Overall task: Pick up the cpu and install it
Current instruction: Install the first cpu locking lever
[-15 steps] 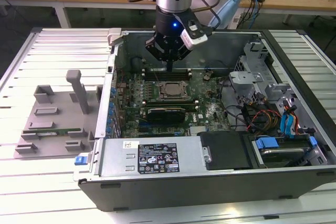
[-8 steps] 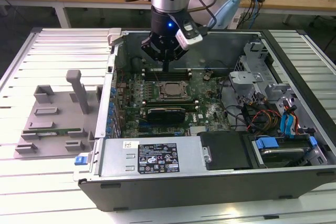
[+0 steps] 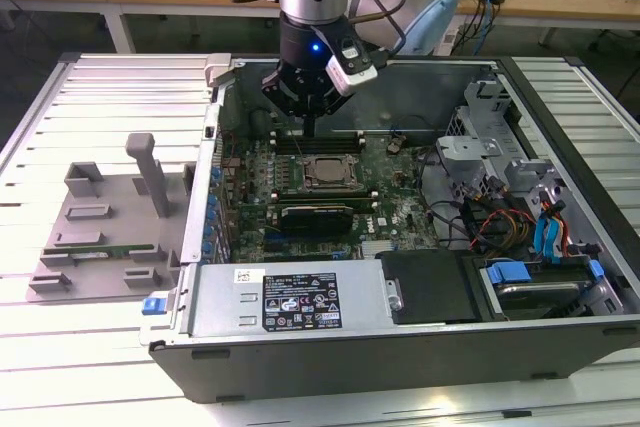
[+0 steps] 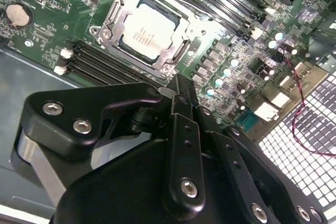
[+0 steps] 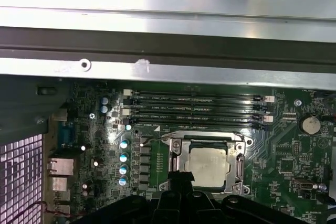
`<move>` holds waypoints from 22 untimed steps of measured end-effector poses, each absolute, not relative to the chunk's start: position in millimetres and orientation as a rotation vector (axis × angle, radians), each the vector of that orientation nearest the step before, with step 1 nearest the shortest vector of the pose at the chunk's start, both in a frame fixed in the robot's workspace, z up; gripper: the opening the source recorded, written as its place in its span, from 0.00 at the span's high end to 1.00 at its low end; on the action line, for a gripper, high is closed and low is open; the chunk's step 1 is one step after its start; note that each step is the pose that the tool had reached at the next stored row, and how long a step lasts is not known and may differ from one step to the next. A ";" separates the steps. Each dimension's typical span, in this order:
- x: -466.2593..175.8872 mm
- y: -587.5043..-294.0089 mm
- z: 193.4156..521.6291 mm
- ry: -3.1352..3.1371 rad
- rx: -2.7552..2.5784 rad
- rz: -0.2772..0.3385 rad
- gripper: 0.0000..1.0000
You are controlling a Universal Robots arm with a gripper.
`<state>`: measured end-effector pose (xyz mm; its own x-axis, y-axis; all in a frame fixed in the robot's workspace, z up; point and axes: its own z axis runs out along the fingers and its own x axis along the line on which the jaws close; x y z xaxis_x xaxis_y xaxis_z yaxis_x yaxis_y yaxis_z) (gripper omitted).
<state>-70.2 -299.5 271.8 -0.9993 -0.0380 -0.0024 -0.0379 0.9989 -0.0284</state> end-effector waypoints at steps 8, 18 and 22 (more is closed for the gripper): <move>-78.2 -298.6 271.1 3.138 -0.059 -0.045 0.89; -105.7 -290.2 269.1 3.138 -0.059 -0.045 0.89; -112.9 -280.0 266.0 3.138 -0.060 -0.042 0.89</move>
